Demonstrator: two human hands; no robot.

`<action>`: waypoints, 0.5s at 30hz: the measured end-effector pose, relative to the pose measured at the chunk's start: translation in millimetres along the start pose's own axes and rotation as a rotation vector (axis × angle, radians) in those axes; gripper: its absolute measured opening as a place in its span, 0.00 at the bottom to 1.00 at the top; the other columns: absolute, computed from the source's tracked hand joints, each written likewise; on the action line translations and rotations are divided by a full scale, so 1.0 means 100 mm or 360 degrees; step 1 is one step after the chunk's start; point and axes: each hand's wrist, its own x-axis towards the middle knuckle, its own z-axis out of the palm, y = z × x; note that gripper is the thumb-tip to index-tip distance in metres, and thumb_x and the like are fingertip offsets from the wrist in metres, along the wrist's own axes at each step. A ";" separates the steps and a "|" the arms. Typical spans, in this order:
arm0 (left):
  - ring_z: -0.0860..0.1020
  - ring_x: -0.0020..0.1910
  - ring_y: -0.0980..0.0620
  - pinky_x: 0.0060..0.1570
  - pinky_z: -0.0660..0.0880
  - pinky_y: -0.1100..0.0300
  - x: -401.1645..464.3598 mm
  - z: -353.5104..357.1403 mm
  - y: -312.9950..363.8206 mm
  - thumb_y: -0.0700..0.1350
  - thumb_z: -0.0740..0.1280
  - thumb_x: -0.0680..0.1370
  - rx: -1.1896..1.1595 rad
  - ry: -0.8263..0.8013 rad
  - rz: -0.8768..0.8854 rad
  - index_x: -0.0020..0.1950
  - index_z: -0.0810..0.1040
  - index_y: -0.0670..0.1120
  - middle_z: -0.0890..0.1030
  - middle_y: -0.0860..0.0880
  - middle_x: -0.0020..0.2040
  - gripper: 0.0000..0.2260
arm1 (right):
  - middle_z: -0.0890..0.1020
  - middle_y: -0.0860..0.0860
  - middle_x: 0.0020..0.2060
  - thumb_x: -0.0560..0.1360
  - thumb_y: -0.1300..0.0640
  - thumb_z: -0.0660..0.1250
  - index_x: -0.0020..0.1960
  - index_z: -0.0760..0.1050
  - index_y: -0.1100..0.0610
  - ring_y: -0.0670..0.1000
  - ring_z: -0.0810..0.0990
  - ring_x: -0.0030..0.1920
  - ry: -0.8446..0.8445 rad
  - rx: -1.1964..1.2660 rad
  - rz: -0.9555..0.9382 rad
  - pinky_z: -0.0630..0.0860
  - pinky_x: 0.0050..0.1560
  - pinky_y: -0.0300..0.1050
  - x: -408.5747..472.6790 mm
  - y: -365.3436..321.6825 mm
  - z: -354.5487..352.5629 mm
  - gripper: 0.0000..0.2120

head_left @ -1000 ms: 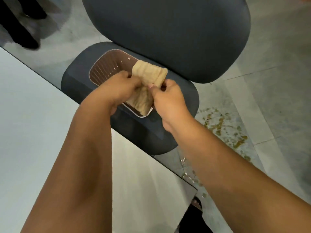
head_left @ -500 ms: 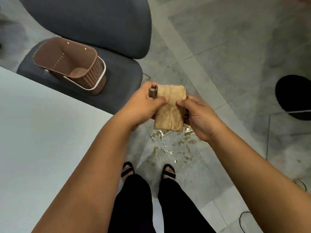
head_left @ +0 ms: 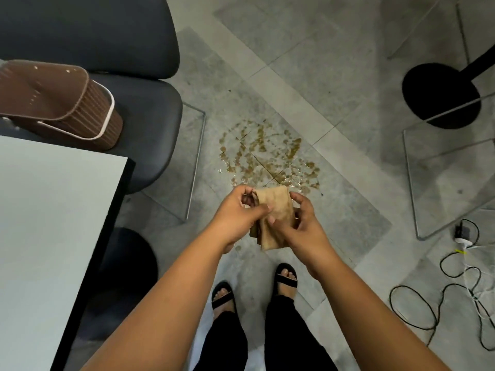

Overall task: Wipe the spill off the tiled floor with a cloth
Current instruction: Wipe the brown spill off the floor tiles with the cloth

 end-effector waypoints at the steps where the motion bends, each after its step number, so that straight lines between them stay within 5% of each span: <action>1: 0.77 0.39 0.52 0.40 0.74 0.55 0.00 0.05 -0.12 0.42 0.75 0.72 0.0011 0.0019 -0.0035 0.50 0.75 0.50 0.78 0.51 0.43 0.12 | 0.76 0.47 0.60 0.71 0.53 0.75 0.73 0.59 0.45 0.47 0.79 0.58 -0.0010 -0.0035 0.0002 0.79 0.57 0.50 -0.01 0.13 0.00 0.37; 6: 0.77 0.32 0.47 0.32 0.75 0.54 0.24 0.39 -0.95 0.37 0.73 0.72 -0.0076 0.0016 -0.0323 0.47 0.73 0.47 0.78 0.46 0.40 0.11 | 0.75 0.45 0.62 0.65 0.51 0.79 0.76 0.55 0.49 0.43 0.77 0.59 -0.0022 -0.0303 0.0002 0.79 0.55 0.41 0.16 1.03 -0.13 0.47; 10: 0.76 0.34 0.50 0.36 0.74 0.55 0.58 0.76 -1.69 0.36 0.72 0.72 -0.0110 0.0079 -0.0484 0.45 0.73 0.46 0.76 0.48 0.37 0.09 | 0.76 0.46 0.57 0.62 0.45 0.78 0.71 0.60 0.43 0.48 0.80 0.55 -0.0019 -0.0560 0.0001 0.82 0.46 0.49 0.56 1.90 -0.31 0.43; 15: 0.79 0.34 0.49 0.32 0.76 0.57 1.16 1.06 -2.56 0.36 0.70 0.76 -0.0468 0.0162 -0.0624 0.47 0.71 0.44 0.79 0.47 0.36 0.08 | 0.65 0.50 0.66 0.66 0.46 0.76 0.77 0.52 0.48 0.50 0.70 0.65 -0.0126 -0.0973 -0.0073 0.72 0.61 0.44 1.15 2.75 -0.47 0.48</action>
